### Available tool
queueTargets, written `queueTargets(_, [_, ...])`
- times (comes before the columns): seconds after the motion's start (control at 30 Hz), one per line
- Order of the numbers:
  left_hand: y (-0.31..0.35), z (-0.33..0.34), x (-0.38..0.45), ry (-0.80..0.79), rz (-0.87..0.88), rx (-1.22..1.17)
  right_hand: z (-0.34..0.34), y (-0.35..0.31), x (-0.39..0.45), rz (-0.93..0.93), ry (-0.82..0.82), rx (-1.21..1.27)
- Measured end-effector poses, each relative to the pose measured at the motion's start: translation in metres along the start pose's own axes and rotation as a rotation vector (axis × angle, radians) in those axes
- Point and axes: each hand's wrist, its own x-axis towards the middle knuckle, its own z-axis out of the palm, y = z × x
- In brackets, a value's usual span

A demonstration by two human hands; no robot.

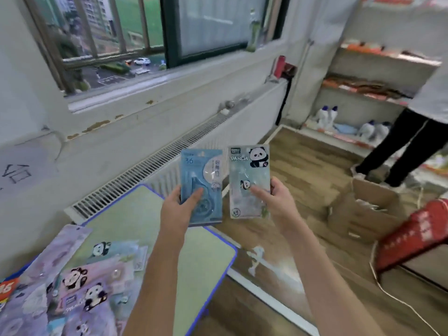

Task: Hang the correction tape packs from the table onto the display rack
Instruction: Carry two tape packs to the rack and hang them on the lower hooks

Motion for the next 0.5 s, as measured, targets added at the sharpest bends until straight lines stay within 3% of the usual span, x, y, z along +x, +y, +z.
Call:
queueTargets(0.23, [0.018,0.175,-0.055,-0.318,0.071,-0.103,-0.171,-0.026,-0.069,-0.132,0.303,0.019])
queueTargets(0.5, [0.0,0.407,-0.172,-0.632,0.13,-0.108,-0.4,-0.03,-0.178,-0.217,0.607,0.007])
